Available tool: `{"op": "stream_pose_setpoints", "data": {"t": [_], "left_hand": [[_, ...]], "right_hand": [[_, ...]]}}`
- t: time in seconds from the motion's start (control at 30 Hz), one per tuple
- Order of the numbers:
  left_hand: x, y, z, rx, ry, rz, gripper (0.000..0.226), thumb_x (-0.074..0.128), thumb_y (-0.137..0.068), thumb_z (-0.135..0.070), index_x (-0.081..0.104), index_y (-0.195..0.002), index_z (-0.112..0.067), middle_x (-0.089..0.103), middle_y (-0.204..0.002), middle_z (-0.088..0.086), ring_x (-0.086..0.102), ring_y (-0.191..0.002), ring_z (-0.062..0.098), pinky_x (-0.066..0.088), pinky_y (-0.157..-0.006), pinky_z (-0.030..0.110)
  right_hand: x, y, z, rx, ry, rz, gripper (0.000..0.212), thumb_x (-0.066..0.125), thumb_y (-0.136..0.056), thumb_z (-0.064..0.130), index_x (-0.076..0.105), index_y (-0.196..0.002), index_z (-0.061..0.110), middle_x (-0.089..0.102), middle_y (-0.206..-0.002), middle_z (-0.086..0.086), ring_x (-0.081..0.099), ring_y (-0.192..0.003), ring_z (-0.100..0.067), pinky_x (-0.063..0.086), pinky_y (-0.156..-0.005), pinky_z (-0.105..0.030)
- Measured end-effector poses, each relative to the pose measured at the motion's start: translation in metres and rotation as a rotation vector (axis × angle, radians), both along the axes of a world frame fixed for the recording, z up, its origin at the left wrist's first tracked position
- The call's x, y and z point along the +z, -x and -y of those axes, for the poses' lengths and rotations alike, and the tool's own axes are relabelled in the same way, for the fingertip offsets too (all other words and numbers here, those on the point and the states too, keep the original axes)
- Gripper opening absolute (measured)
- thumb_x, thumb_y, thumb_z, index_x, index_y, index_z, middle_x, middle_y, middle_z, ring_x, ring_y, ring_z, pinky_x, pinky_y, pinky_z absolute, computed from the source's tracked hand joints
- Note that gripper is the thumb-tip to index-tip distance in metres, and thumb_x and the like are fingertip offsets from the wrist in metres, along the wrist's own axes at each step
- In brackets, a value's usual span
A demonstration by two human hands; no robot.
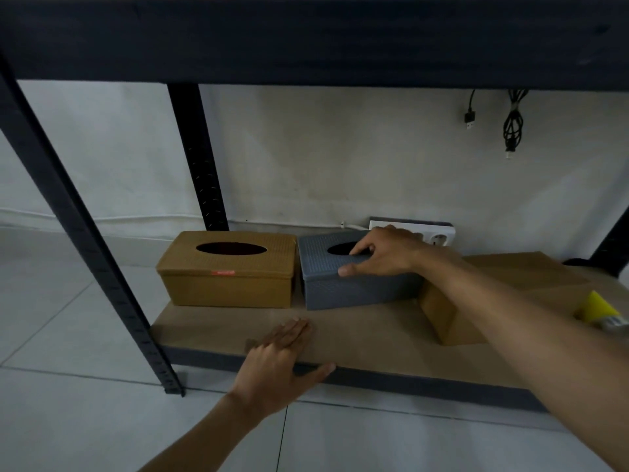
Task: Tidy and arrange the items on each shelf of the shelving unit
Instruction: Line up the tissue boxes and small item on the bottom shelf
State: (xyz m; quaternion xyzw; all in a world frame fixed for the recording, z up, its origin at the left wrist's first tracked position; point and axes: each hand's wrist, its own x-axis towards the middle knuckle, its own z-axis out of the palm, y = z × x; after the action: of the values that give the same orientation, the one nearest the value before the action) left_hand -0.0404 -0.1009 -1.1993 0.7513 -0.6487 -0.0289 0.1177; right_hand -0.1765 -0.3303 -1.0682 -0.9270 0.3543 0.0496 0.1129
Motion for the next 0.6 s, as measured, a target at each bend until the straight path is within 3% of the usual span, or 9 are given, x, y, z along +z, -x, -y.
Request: {"op": "stream_pose_setpoints", "data": {"t": [0.07, 0.13, 0.23, 0.37, 0.47, 0.6], "left_hand": [[-0.003, -0.002, -0.001, -0.004, 0.072, 0.011, 0.083, 0.03, -0.089, -0.082, 0.057, -0.14, -0.023, 0.052, -0.145, -0.008, 0.052, -0.13, 0.008, 0.026, -0.098, 0.023], [-0.009, -0.005, 0.001, -0.021, 0.104, -0.028, 0.091, 0.029, -0.085, -0.083, 0.034, -0.154, -0.024, 0.029, -0.159, -0.01, 0.029, -0.146, 0.007, 0.013, -0.106, 0.02], [-0.013, -0.006, 0.002, -0.021, 0.133, -0.059, 0.096, 0.025, -0.083, -0.086, 0.033, -0.155, -0.023, 0.027, -0.159, -0.008, 0.028, -0.147, 0.011, 0.012, -0.108, 0.022], [-0.018, -0.007, 0.003, -0.007, 0.149, -0.039, 0.094, 0.026, -0.084, -0.087, 0.04, -0.151, -0.023, 0.037, -0.157, -0.006, 0.035, -0.143, 0.012, 0.021, -0.106, 0.024], [-0.018, -0.009, 0.003, -0.023, 0.121, -0.044, 0.091, 0.032, -0.086, -0.084, 0.026, -0.157, -0.026, 0.022, -0.162, -0.011, 0.021, -0.148, 0.007, 0.012, -0.108, 0.02], [-0.016, -0.009, 0.003, -0.02, 0.111, -0.044, 0.094, 0.028, -0.084, -0.085, 0.025, -0.157, -0.026, 0.023, -0.162, -0.01, 0.02, -0.149, 0.007, 0.012, -0.109, 0.02]], "right_hand": [[0.005, 0.002, -0.001, 0.018, -0.087, 0.038, 0.057, 0.06, -0.078, 0.076, 0.068, -0.122, 0.039, 0.067, -0.11, 0.014, 0.061, -0.104, -0.011, 0.052, -0.092, -0.038], [0.014, 0.008, 0.005, 0.042, -0.207, 0.087, 0.044, 0.072, -0.087, 0.045, 0.065, -0.129, 0.031, 0.069, -0.108, 0.007, 0.063, -0.104, -0.013, 0.05, -0.094, -0.034], [0.026, 0.021, 0.021, -0.01, -0.263, 0.11, 0.061, 0.073, -0.083, 0.009, 0.057, -0.135, 0.035, 0.062, -0.122, 0.001, 0.058, -0.117, -0.018, 0.047, -0.102, -0.037], [0.014, 0.03, 0.03, -0.009, -0.156, -0.062, 0.064, 0.081, -0.079, 0.019, 0.058, -0.134, 0.04, 0.05, -0.133, 0.004, 0.049, -0.122, -0.019, 0.043, -0.103, -0.035], [0.003, 0.032, 0.031, 0.035, -0.092, 0.017, 0.058, 0.085, -0.076, 0.032, 0.063, -0.13, 0.037, 0.055, -0.13, 0.005, 0.051, -0.119, -0.018, 0.044, -0.099, -0.034], [0.005, 0.031, 0.029, 0.031, -0.042, 0.027, 0.052, 0.084, -0.075, 0.043, 0.068, -0.124, 0.032, 0.059, -0.119, 0.01, 0.054, -0.112, -0.012, 0.045, -0.091, -0.03]]}}
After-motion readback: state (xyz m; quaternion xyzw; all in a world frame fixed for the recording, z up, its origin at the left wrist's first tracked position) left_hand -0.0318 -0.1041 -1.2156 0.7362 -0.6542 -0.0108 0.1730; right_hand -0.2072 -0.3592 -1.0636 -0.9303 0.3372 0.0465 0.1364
